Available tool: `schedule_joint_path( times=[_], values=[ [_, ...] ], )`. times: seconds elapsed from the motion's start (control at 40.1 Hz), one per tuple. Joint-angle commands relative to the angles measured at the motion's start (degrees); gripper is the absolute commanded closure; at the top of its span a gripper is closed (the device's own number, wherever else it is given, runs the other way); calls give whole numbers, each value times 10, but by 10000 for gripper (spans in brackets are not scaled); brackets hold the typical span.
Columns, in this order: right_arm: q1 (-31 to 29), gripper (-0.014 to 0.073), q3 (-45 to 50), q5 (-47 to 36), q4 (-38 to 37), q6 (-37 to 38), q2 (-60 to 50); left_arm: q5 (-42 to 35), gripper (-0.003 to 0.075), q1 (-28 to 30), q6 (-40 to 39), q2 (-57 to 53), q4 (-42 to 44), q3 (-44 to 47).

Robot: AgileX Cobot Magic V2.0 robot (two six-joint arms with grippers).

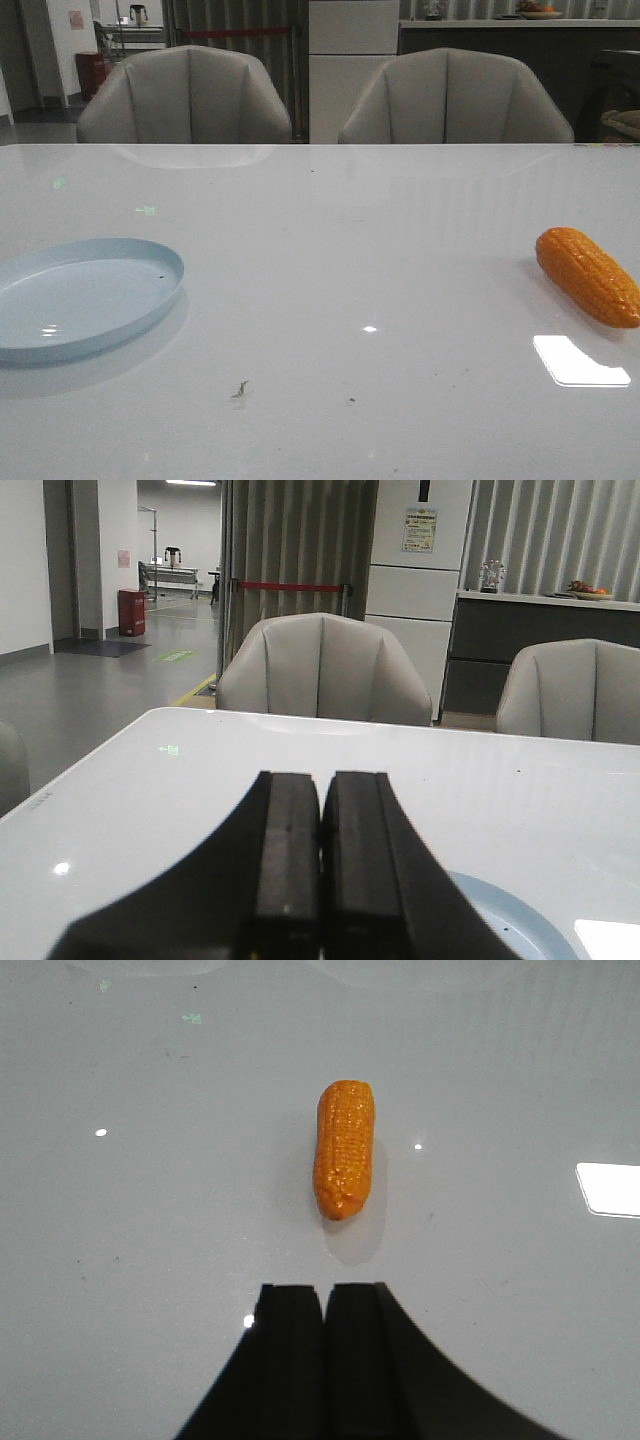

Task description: Place corn on plate with both arms

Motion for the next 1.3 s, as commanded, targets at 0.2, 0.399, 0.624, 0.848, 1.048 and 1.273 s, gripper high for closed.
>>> schedule_joint_path(
  times=[0.2,0.399,0.624,0.848,1.048,1.273],
  values=[
    [-1,568,-12,-56,3,-4,-13,-45,627,-4,-3,-12,-3,22],
    [-1,568,-12,-86,1,-4,-13,-45,627,-4,-3,-12,-3,22],
    [-1,568,-12,-200,6,-4,-13,-92,627,-4,-3,-12,-3,22],
    [-1,568,-29,-301,53,-4,-13,-118,627,-4,-6,-12,-3,-17],
    [-1,567,-151,-170,58,-4,-4,-63,627,-4,-6,1,30,-113],
    [-1,567,-294,-50,58,-4,136,20,627,-4,-6,115,73,-247]
  ],
)
